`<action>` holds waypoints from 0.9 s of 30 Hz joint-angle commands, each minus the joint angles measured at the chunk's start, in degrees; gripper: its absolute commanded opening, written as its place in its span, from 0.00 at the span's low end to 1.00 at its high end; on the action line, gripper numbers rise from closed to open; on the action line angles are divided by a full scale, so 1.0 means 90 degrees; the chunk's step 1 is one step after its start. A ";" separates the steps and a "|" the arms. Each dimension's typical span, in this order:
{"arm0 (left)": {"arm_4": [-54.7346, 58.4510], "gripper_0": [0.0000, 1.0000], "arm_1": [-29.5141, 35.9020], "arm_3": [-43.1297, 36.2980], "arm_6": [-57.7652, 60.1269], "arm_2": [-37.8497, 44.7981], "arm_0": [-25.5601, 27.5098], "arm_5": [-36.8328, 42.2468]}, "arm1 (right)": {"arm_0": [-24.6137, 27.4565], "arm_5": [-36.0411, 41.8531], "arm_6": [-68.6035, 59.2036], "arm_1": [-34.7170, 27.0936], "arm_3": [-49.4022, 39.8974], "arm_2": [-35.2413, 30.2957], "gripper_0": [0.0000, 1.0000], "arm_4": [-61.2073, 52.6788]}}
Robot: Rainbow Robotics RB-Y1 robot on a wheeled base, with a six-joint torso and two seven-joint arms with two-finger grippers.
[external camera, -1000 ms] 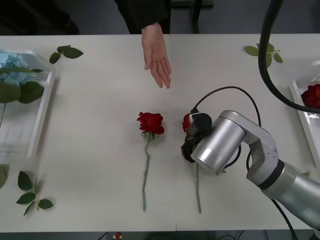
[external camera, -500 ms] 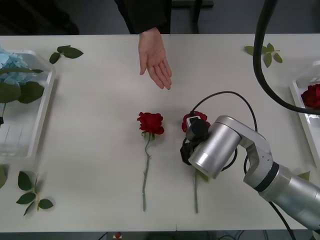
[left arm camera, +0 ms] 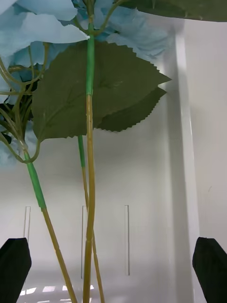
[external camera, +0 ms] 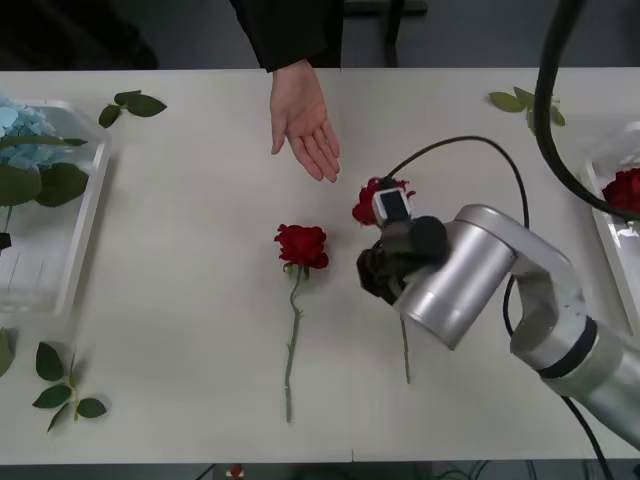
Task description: Place the red flowers into the right box and the blue flowers into the left box. If a person shows an open palm, hand one flower to the person first, then continue sorting.
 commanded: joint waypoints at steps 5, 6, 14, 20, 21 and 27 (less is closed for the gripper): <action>0.0025 1.00 0.0252 -0.0140 -0.0145 0.0191 0.0056 0.0026 | -0.0019 -0.1035 -0.0128 -0.0464 -0.1178 -0.0876 0.00 0.0088; 0.0025 1.00 0.0252 -0.0140 -0.0145 0.0181 0.0056 0.0026 | -0.0019 -0.1279 -0.0099 -0.0483 -0.1227 -0.0974 0.00 0.0088; 0.0034 1.00 0.0252 -0.0130 -0.0145 0.0181 0.0056 0.0026 | -0.0077 -0.3408 0.0536 -0.0395 -0.1266 -0.1677 0.00 0.0323; 0.0044 1.00 0.0252 -0.0130 -0.0145 0.0181 0.0056 0.0026 | -0.0409 -0.4423 0.1425 -0.0229 -0.1002 -0.1941 0.00 0.0342; 0.0044 1.00 0.0252 -0.0130 -0.0135 0.0181 0.0056 0.0026 | -0.0517 -0.4619 0.1522 -0.0210 -0.0905 -0.1941 0.00 0.0342; 0.0044 1.00 0.0252 -0.0130 -0.0145 0.0181 0.0056 0.0026 | -0.1181 -0.5283 0.1600 -0.0171 -0.0367 -0.1941 0.00 0.0381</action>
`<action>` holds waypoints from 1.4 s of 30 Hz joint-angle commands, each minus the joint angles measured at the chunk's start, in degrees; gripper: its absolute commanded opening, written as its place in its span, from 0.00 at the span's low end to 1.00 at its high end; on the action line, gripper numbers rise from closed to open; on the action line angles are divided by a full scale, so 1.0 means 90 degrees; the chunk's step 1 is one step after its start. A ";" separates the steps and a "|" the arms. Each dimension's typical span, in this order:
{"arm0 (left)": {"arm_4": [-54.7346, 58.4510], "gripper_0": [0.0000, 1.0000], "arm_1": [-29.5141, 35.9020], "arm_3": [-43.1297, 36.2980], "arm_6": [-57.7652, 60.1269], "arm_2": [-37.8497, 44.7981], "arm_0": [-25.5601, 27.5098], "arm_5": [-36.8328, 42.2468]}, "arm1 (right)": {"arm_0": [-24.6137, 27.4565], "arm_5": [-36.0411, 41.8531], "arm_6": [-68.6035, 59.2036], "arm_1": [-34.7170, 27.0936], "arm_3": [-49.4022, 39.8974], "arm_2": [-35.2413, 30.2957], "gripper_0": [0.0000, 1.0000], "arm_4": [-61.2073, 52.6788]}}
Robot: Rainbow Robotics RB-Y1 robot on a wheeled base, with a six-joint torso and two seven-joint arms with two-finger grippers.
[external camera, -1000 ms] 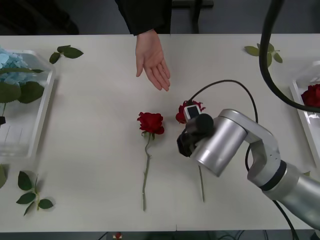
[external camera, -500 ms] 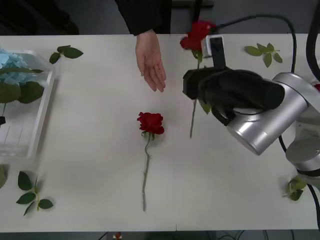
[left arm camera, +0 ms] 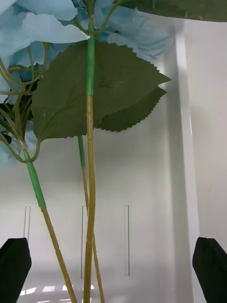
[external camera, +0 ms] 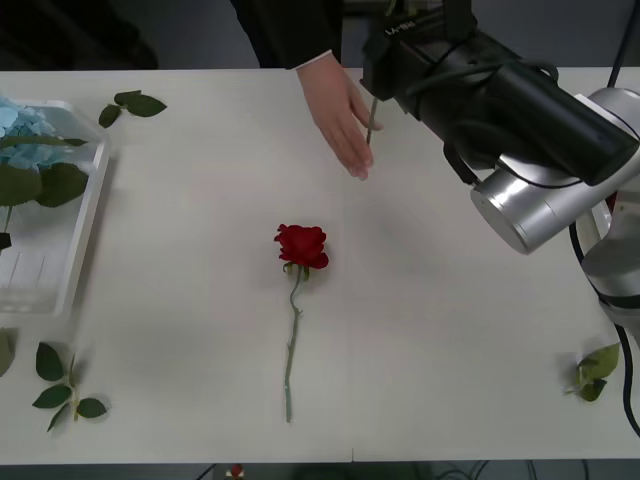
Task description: Place the red flowers into the right box and the blue flowers into the left box. If a person shows an open palm, hand one flower to the person first, then continue sorting.
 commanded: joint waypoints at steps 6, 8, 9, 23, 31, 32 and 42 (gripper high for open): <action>0.0054 1.00 0.0252 -0.0130 -0.0145 0.0190 0.0066 0.0026 | -0.0809 -0.0444 0.0075 0.0189 0.0347 0.0006 0.00 0.0065; 0.0064 1.00 0.0252 -0.0139 -0.0145 0.0180 0.0066 0.0026 | -0.0809 -0.0444 0.0075 0.0189 0.0347 0.0006 0.00 0.0065; 0.0064 1.00 0.0252 -0.0130 -0.0145 0.0180 0.0066 0.0026 | -0.0809 -0.0444 0.0075 0.0189 0.0347 0.0006 0.00 0.0065; 0.0074 1.00 0.0252 -0.0130 -0.0154 0.0190 0.0076 0.0026 | -0.0809 -0.0444 0.0075 0.0189 0.0347 0.0006 0.00 0.0065; 0.0113 1.00 0.0252 -0.0130 -0.0164 0.0180 0.0076 0.0026 | -0.0809 -0.0444 0.0075 0.0189 0.0347 0.0006 1.00 0.0065; 0.0113 1.00 0.0252 -0.0139 -0.0164 0.0180 0.0076 0.0026 | -0.0809 -0.0444 0.0075 0.0189 0.0347 0.0006 1.00 0.0065; 0.0132 1.00 0.0252 -0.0130 -0.0164 0.0180 0.0086 0.0026 | -0.0809 -0.0444 0.0075 0.0189 0.0347 0.0006 1.00 0.0065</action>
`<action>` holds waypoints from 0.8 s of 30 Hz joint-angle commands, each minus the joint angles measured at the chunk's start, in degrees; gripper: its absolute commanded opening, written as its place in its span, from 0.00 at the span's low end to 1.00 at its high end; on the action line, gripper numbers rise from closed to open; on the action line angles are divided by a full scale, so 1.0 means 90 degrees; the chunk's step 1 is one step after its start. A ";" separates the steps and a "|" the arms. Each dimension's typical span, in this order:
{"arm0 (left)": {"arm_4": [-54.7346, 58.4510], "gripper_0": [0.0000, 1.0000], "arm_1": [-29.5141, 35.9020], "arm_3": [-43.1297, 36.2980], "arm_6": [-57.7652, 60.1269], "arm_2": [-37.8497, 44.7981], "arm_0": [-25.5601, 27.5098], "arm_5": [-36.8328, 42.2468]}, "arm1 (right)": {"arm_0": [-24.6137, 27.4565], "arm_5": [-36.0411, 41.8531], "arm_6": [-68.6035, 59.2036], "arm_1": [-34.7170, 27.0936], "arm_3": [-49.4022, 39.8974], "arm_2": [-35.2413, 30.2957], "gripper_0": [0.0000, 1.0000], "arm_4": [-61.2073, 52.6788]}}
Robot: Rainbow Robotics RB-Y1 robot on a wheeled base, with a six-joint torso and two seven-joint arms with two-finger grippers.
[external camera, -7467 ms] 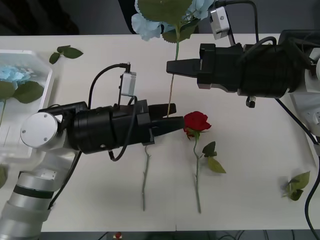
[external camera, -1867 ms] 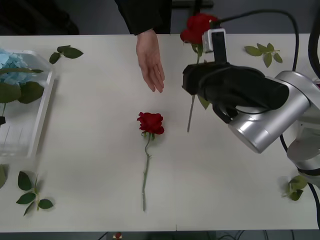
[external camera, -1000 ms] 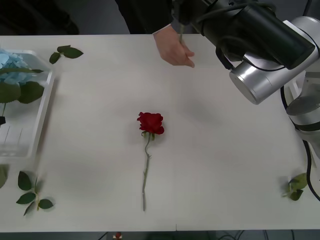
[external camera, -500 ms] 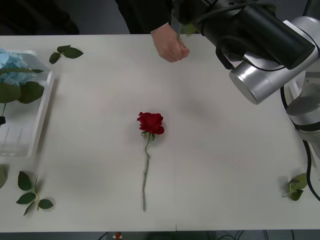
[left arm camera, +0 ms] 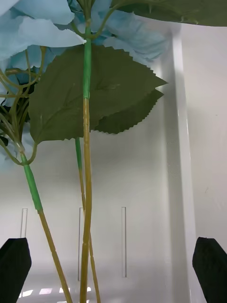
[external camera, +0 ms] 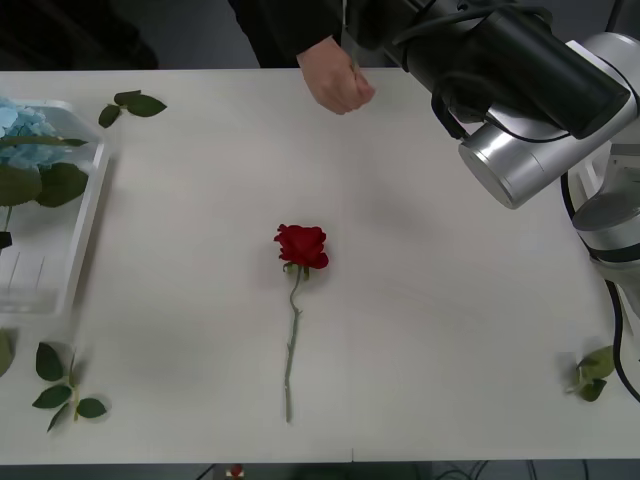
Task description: Place the red flowers into the right box and the blue flowers into the left box. If a person shows an open palm, hand one flower to the person first, then continue sorting.
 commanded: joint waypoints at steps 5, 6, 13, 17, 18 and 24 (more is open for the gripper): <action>0.0061 1.00 0.0252 -0.0130 -0.0174 0.0180 0.0086 0.0026 | -0.0076 -0.0094 0.0076 0.0188 -0.0135 -0.0065 1.00 0.0015; 0.0061 1.00 0.0252 -0.0130 -0.0174 0.0180 0.0086 0.0026 | -0.0076 -0.0094 0.0076 0.0188 -0.0135 -0.0065 1.00 0.0015; 0.0061 1.00 0.0252 -0.0130 -0.0174 0.0190 0.0086 0.0026 | 0.0168 0.0004 0.0124 -0.0369 -0.0262 0.0004 1.00 -0.0297; 0.0061 1.00 0.0252 -0.0130 -0.0174 0.0200 0.0086 0.0026 | 0.0324 -0.0006 0.0271 -0.0925 -0.0477 0.0053 1.00 -0.0795; 0.0061 1.00 0.0252 -0.0130 -0.0174 0.0200 0.0086 0.0026 | 0.0383 -0.0006 0.0456 -0.1130 -0.0564 0.0062 1.00 -0.0942; 0.0100 1.00 0.0389 -0.0413 -0.0115 0.0239 0.0076 0.0270 | 0.0832 -0.0025 0.1404 -0.2097 -0.0848 0.0043 1.00 -0.1889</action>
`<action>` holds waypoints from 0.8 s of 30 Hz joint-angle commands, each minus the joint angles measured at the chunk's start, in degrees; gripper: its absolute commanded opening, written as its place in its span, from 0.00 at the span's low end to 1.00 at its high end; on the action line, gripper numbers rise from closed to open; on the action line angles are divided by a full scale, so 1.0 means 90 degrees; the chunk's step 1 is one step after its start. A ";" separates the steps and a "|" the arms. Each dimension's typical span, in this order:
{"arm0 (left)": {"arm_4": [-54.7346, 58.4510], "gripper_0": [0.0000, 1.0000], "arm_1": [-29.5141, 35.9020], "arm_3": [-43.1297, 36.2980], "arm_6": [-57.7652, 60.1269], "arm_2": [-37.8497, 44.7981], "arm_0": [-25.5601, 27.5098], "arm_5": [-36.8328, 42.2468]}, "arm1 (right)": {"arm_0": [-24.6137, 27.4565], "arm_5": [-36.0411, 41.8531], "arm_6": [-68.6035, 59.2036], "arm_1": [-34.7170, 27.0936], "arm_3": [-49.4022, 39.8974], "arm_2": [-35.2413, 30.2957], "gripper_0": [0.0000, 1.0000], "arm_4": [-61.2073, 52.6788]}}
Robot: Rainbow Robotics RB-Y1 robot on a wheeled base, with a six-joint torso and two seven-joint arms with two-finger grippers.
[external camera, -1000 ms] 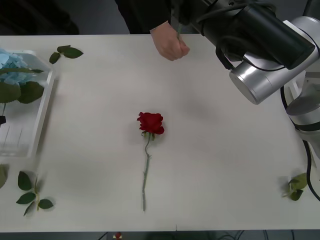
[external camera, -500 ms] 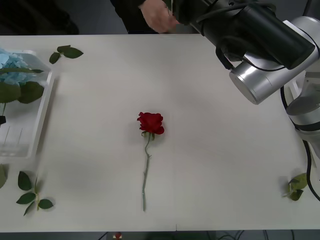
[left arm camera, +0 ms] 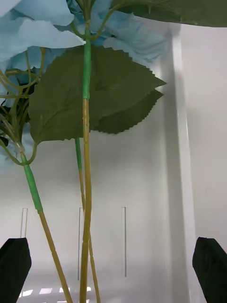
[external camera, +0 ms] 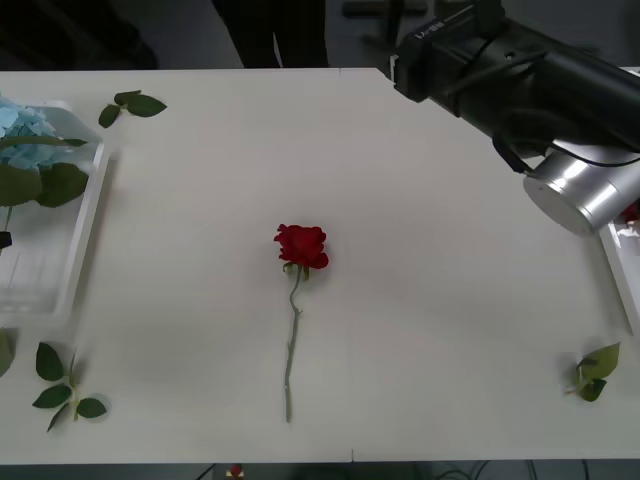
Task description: Place the red flowers into the right box and the blue flowers into the left box. If a person shows an open palm, hand one flower to the person first, then continue sorting.
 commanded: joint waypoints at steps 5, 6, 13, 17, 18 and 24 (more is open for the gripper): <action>0.0240 1.00 0.0678 -0.0704 0.0012 0.0232 -0.0032 0.0733 | 0.0649 -0.0105 0.1726 -0.1131 -0.0507 -0.0214 1.00 -0.1040; 0.0328 1.00 0.0775 -0.0773 0.0031 0.0212 -0.0090 0.0899 | 0.0766 -0.0105 0.1980 -0.1258 -0.0536 -0.0292 1.00 -0.1177; 0.0767 1.00 0.1000 -0.1027 0.0334 -0.0345 -0.1028 0.1827 | 0.1420 -0.0154 0.3562 -0.1727 -0.0673 -0.0751 1.00 -0.2095; 0.0718 1.00 0.0678 -0.1036 0.1193 -0.0989 -0.1828 0.1915 | 0.1703 -0.0144 0.4627 -0.1854 -0.0673 -0.0995 1.00 -0.2661; 0.0601 1.00 0.0560 -0.1036 0.1350 -0.1097 -0.1994 0.1895 | 0.1752 -0.0144 0.4822 -0.1874 -0.0673 -0.1035 1.00 -0.2788; -0.0981 1.00 -0.0602 -0.1036 0.2570 -0.1780 -0.3098 0.1895 | 0.2045 -0.0134 0.6072 -0.1942 -0.0653 -0.1308 1.00 -0.3589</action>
